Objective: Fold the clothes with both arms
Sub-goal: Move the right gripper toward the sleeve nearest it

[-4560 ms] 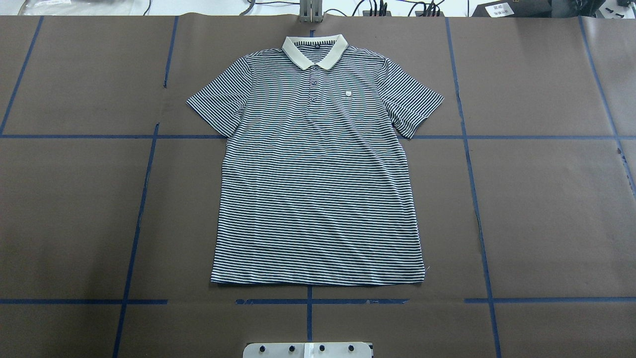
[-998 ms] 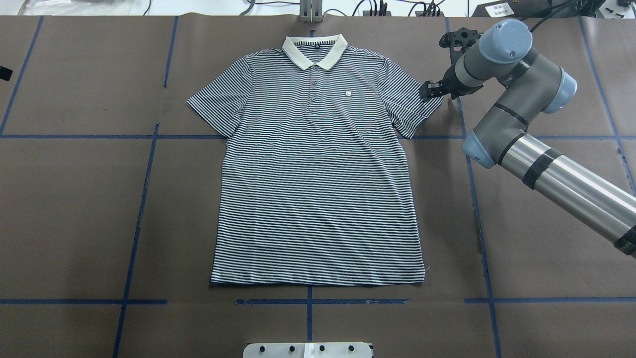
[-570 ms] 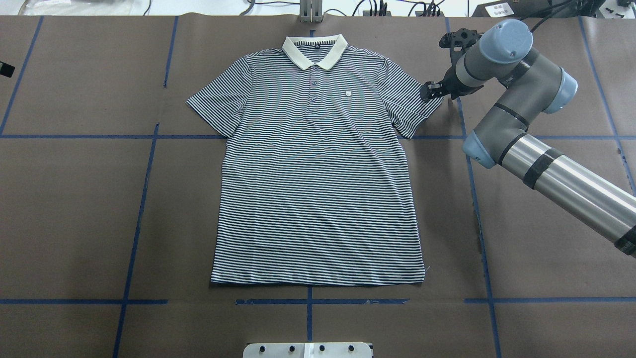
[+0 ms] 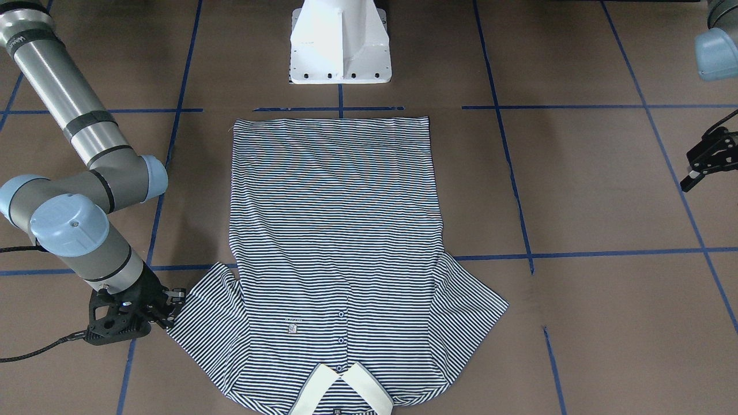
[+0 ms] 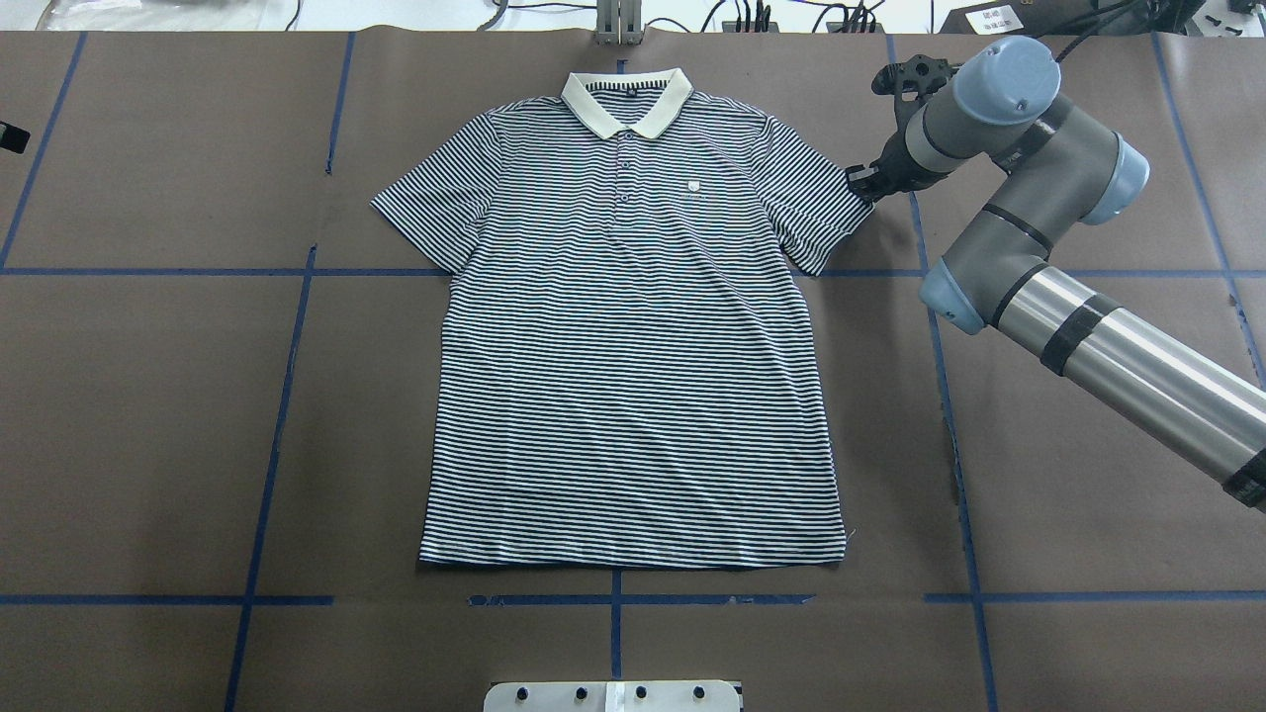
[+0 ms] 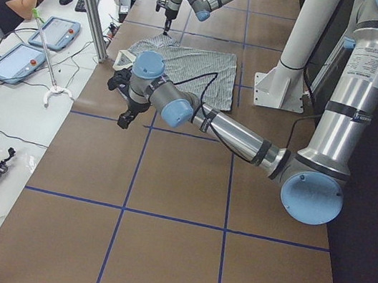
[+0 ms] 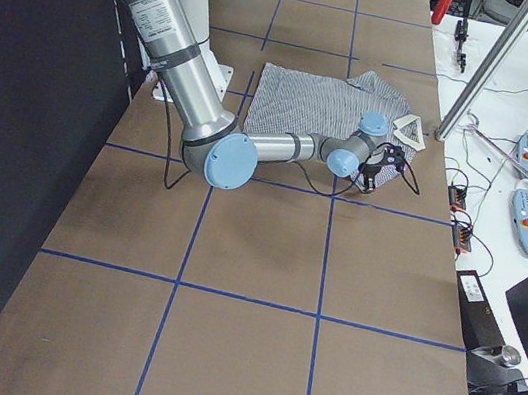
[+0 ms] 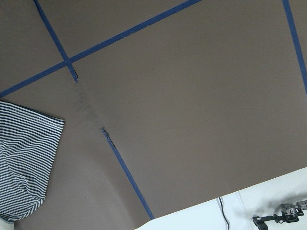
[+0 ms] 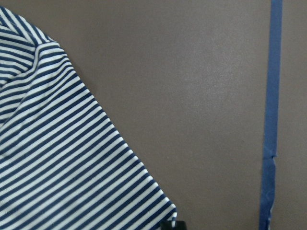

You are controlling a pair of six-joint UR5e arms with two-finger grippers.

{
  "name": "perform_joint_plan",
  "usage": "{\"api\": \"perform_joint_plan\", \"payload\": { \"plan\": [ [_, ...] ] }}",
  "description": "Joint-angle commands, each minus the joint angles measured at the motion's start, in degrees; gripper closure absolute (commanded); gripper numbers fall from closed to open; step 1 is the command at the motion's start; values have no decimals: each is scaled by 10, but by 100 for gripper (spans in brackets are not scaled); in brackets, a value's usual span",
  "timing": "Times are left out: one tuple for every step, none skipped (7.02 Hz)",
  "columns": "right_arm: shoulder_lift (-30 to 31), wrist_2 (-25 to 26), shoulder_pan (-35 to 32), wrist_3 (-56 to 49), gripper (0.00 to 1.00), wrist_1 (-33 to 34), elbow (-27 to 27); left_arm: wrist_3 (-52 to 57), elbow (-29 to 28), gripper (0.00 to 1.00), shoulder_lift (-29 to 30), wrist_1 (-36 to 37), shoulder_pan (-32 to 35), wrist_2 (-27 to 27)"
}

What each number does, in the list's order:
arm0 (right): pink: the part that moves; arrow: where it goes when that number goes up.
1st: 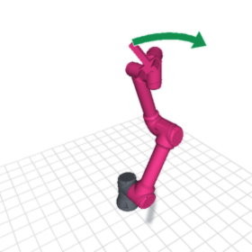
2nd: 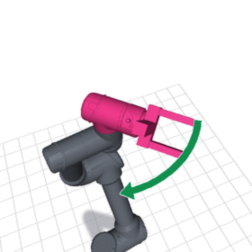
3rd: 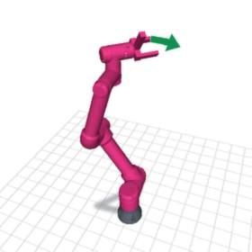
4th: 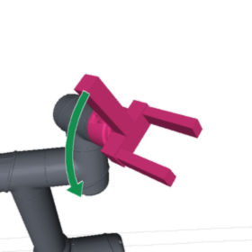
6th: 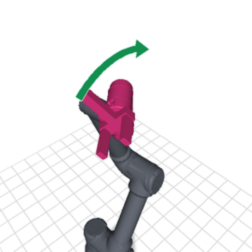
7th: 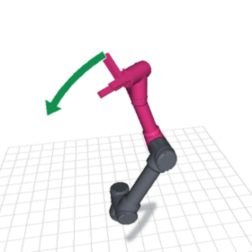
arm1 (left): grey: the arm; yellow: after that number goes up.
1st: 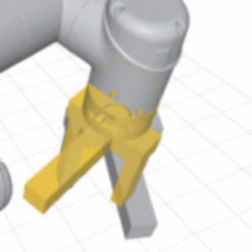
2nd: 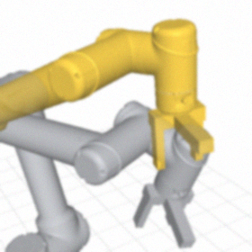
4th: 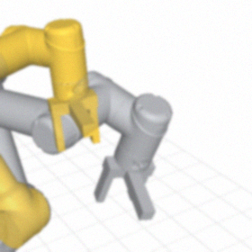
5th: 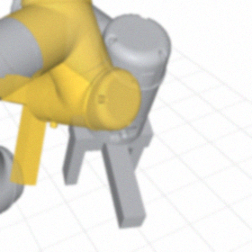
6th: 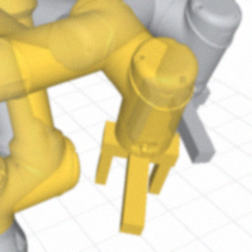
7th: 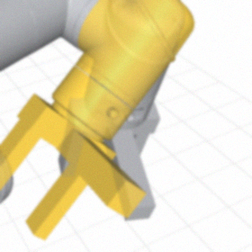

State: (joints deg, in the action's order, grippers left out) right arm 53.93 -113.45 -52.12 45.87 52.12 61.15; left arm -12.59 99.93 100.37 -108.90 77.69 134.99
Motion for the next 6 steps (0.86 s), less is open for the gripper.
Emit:
{"api": "perform_joint_plan", "payload": {
  "plan": [
    [-2,-4,0,2,100,-1,6,-10,1,0,1,0,0,1],
    [-3,-29,-1,3,100,-3,22,-19,4,0,2,-1,0,2],
    [-6,-49,-3,3,100,-4,49,-19,5,0,1,0,0,2],
    [-8,-68,-3,7,100,-4,82,-18,4,0,1,-1,1,2],
    [-15,-81,0,9,100,-2,99,-18,4,0,0,0,1,2],
    [-38,-77,17,9,100,5,95,-18,3,0,0,0,1,2]
  ]
}}
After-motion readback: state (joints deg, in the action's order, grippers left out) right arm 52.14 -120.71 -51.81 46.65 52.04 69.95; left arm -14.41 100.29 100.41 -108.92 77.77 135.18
